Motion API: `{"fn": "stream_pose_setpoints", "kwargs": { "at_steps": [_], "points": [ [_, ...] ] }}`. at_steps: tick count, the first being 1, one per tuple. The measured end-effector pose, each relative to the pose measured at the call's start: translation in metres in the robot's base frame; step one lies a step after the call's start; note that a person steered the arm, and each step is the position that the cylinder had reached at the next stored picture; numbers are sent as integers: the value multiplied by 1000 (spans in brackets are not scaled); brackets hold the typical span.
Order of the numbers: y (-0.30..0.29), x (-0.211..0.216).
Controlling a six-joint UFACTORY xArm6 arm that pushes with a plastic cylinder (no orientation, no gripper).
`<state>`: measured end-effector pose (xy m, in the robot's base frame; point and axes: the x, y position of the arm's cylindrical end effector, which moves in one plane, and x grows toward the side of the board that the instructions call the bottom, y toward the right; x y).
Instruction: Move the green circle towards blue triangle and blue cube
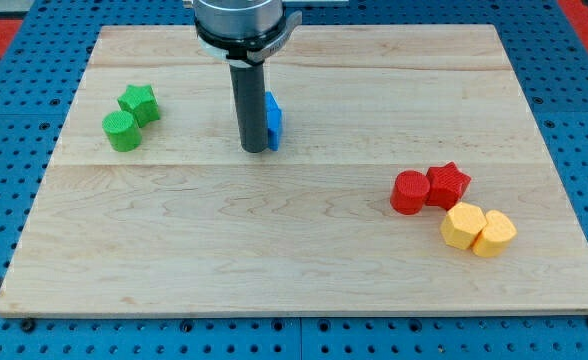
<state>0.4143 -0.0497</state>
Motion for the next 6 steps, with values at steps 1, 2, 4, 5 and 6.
{"fn": "stream_pose_setpoints", "kwargs": {
  "at_steps": [1,2,4,5,6],
  "points": [
    [-60,1],
    [-183,25],
    [-178,-14],
    [-92,-14],
    [-52,-14]
  ]
}}
